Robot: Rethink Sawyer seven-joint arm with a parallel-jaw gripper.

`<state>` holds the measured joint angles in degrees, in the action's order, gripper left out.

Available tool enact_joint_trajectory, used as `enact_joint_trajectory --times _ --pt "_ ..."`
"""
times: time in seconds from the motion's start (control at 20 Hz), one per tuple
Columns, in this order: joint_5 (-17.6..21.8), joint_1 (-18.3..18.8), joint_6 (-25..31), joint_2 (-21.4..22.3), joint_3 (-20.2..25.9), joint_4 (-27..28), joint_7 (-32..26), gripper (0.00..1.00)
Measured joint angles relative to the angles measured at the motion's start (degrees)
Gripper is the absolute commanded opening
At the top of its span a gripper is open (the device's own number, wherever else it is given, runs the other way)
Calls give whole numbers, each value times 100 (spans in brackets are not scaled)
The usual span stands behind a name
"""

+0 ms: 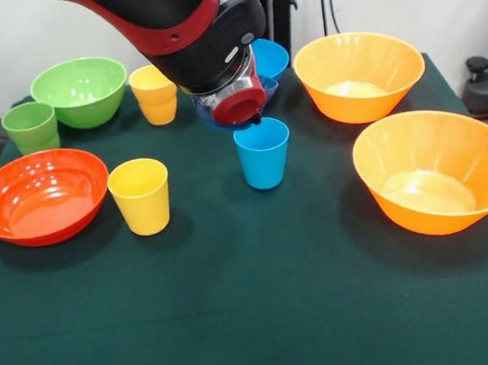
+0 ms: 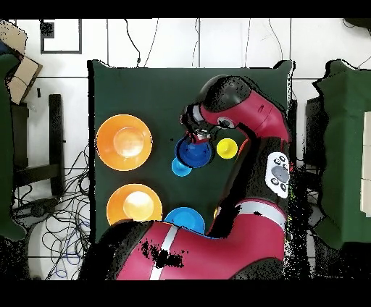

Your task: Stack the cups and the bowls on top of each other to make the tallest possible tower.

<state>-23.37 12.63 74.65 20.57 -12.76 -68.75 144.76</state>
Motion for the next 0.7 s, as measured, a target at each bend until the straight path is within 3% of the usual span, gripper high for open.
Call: enact_joint_trajectory --times 0.7 --pt "-8 -98 0 0 -12 0 0 0"
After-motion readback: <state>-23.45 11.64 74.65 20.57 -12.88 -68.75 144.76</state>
